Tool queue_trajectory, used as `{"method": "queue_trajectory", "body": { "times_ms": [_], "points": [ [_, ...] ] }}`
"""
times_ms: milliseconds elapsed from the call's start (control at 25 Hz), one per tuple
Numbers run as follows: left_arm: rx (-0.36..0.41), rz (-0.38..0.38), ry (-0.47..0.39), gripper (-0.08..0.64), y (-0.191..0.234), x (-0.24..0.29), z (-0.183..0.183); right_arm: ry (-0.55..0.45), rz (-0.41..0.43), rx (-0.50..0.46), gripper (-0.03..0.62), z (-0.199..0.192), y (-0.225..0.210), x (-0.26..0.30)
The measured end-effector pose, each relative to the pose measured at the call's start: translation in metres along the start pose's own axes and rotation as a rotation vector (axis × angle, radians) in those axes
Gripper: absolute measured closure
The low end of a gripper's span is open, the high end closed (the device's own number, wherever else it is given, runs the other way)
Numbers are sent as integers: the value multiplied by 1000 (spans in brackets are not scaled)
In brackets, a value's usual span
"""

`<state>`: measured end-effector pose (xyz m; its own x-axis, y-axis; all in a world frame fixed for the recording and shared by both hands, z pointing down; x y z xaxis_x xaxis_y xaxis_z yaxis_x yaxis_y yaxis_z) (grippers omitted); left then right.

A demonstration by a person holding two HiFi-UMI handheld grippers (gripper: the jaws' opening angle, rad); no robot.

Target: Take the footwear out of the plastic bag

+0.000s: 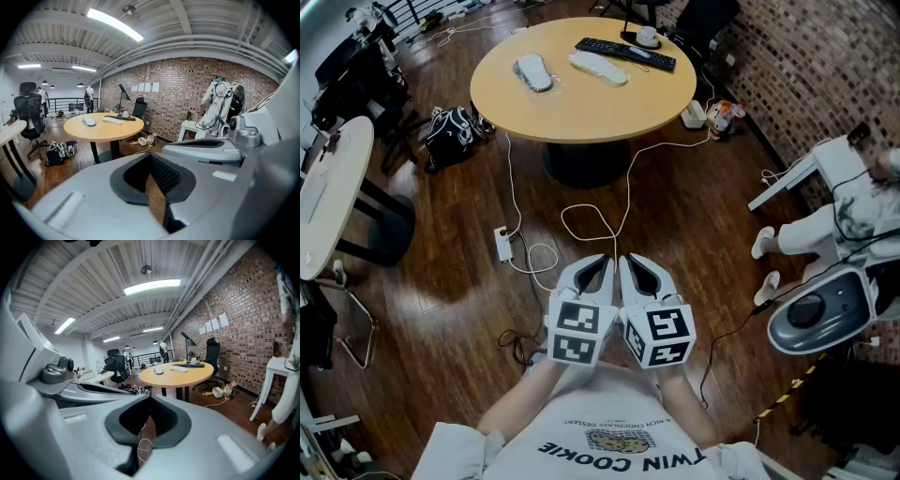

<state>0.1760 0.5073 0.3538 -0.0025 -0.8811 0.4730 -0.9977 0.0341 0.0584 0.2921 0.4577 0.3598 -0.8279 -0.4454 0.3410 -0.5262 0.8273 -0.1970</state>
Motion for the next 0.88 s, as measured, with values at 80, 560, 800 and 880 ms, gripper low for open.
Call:
{"method": "queue_trajectory", "body": {
  "times_ms": [80, 560, 800, 880],
  "points": [
    [3, -5, 1, 557, 32, 15, 11, 1, -4, 2, 591, 13, 4, 33],
    [11, -48, -1, 557, 175, 66, 48, 3, -33, 1, 591, 59, 38, 169],
    [-15, -56, 1, 557, 192, 88, 50, 12, -35, -20, 591, 65, 31, 198],
    [-20, -52, -1, 557, 196, 99, 53, 12, -19, -22, 591, 68, 24, 211]
  ]
}}
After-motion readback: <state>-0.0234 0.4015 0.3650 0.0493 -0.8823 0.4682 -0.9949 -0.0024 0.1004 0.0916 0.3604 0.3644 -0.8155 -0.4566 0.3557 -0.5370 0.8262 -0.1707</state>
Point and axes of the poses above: the fingertips, and each gripper's own axes: x forward along the fingers, y to its left, z out of its top, the point moved 10 cm from there along -x, backward along the fingers, and after that the axes turned 6 degrees about z, right-handed, at the moved point
